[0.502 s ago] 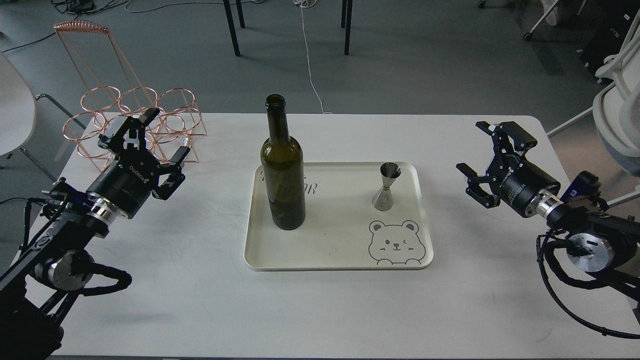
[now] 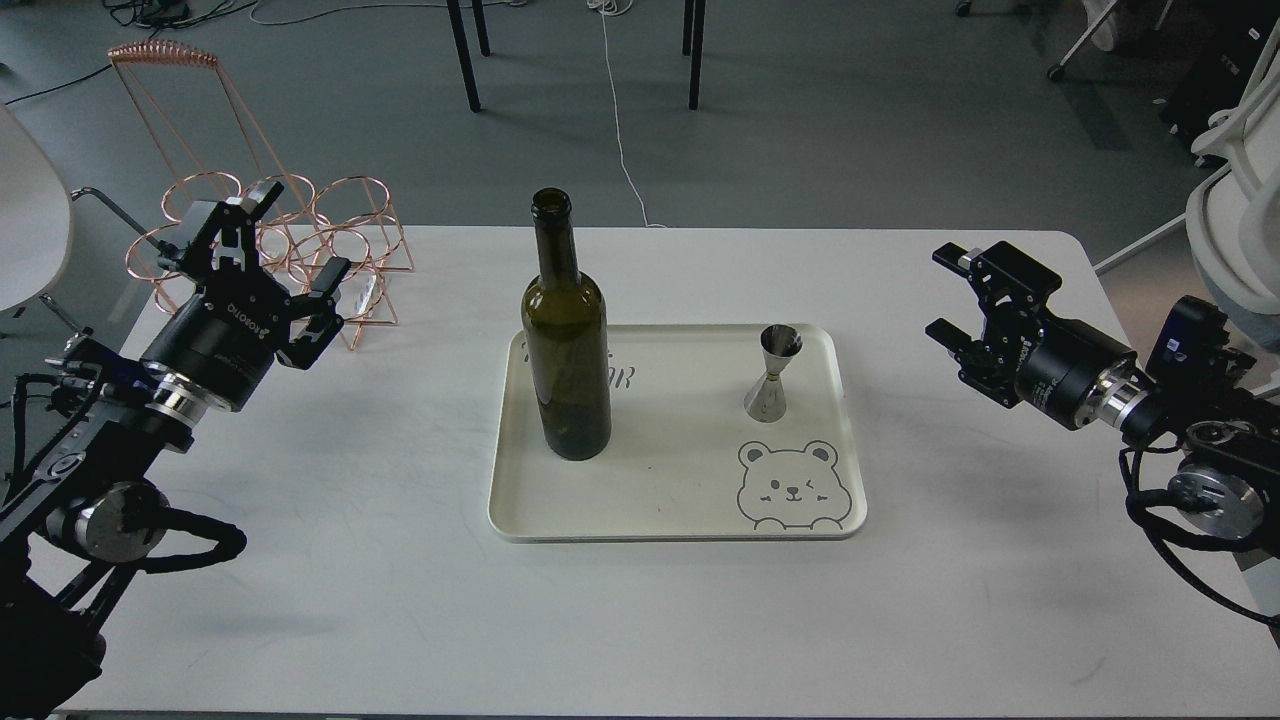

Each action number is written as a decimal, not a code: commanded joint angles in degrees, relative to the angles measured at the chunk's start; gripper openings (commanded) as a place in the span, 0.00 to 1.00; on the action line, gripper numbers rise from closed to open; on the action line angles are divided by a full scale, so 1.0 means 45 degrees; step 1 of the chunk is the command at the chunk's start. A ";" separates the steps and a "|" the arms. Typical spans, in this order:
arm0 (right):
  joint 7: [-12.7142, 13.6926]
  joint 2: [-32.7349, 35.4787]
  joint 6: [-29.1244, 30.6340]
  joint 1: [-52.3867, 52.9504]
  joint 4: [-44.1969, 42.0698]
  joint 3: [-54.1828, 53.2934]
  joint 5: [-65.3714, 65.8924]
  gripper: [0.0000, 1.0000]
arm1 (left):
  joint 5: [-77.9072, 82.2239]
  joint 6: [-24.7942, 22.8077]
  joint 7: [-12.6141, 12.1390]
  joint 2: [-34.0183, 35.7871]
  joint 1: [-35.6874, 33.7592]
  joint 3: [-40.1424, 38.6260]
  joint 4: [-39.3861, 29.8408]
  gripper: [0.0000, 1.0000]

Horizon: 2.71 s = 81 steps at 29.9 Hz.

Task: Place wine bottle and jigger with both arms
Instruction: 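Move the right gripper toward the metal jigger on the tray, then grasp the metal jigger with the right gripper and lift it, then carry the jigger off the tray and set it on the table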

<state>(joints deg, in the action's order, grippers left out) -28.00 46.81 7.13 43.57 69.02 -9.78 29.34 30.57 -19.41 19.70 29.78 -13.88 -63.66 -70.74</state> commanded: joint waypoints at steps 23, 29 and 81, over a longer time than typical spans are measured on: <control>0.0001 -0.4989 -0.7806 -0.0875 -0.4827 0.1392 1.4730 0.95 | 0.0023 0.0309 0.0838 -0.0309 -0.0118 0.0045 -0.0744 0.98; 0.0001 -0.6786 -0.7806 -0.0328 -0.6624 0.1412 1.4749 0.93 | 0.0004 0.0309 0.0838 -0.0308 -0.0118 -0.0072 -0.0764 0.98; 0.0001 -0.2218 -0.7806 -0.1733 -0.6000 -0.0561 1.2659 0.12 | 0.0023 0.0172 0.0838 -0.0250 -0.0216 -0.0131 -0.1017 0.98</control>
<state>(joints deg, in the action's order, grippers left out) -28.00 37.22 -28.00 36.47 43.86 -12.48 86.83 30.68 -18.63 23.39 28.49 -14.96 -64.25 -74.85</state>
